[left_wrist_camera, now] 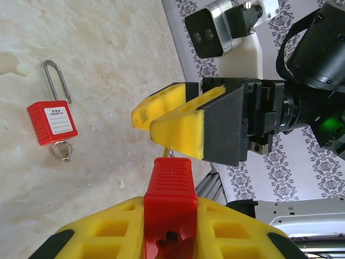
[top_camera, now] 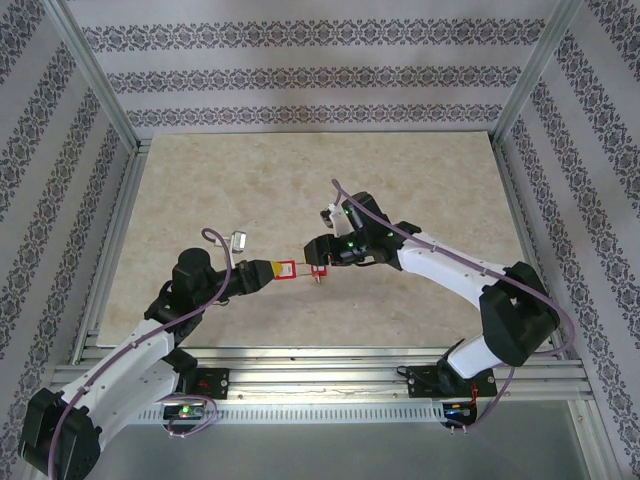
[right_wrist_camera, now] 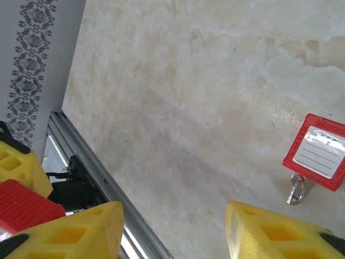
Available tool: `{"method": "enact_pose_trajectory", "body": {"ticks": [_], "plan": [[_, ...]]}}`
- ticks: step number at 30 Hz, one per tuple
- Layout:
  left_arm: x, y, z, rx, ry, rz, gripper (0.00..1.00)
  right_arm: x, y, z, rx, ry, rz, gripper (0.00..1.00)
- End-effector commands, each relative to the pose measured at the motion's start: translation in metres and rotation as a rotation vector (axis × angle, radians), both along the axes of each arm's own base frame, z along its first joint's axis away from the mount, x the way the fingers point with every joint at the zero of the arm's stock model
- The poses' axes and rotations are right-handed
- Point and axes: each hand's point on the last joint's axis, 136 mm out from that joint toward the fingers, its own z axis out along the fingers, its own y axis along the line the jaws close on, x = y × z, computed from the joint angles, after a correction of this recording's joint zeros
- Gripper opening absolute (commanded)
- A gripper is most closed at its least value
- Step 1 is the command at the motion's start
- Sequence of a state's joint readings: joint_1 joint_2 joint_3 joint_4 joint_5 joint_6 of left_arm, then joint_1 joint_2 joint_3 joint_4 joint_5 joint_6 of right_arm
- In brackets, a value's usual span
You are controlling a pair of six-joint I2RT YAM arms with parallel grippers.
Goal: Unlock with the key
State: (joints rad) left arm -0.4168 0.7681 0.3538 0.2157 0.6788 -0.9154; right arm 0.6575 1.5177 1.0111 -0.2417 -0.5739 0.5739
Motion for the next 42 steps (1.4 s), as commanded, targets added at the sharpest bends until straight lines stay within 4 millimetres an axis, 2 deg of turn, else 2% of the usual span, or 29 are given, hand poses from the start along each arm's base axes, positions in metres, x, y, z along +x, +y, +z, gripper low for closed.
{"method": "enact_pose_trajectory", "body": {"ticks": [1,10,13,19,23,27,30,33,42], "plan": [[0.0,-0.002,0.039,-0.04,-0.131,-0.023,0.0,-0.007,0.007,0.0,-0.011,0.012,0.056,0.52],[-0.002,0.002,0.046,-0.04,-0.162,-0.01,0.0,-0.021,0.013,0.0,-0.011,0.04,0.153,0.52],[-0.002,0.0,0.047,-0.049,-0.163,-0.018,0.0,-0.023,0.007,-0.001,-0.056,0.025,0.156,0.52],[-0.004,-0.001,0.044,-0.044,-0.157,-0.034,0.0,-0.012,0.001,0.016,0.003,0.005,0.113,0.52],[-0.006,-0.001,0.039,-0.038,-0.144,-0.037,0.0,-0.003,-0.005,0.035,0.085,-0.014,0.065,0.53],[-0.005,0.0,0.033,-0.027,-0.133,-0.031,0.0,-0.007,-0.008,0.048,0.133,-0.032,0.062,0.54],[-0.004,0.0,0.033,-0.026,-0.131,-0.029,0.0,-0.014,-0.008,0.044,0.135,-0.015,0.079,0.55],[-0.004,-0.001,0.034,-0.031,-0.136,-0.032,0.0,-0.021,-0.007,0.031,0.109,0.008,0.089,0.55],[-0.005,-0.002,0.039,-0.042,-0.151,-0.038,0.0,-0.027,0.007,0.009,0.073,0.049,0.12,0.54]]}}
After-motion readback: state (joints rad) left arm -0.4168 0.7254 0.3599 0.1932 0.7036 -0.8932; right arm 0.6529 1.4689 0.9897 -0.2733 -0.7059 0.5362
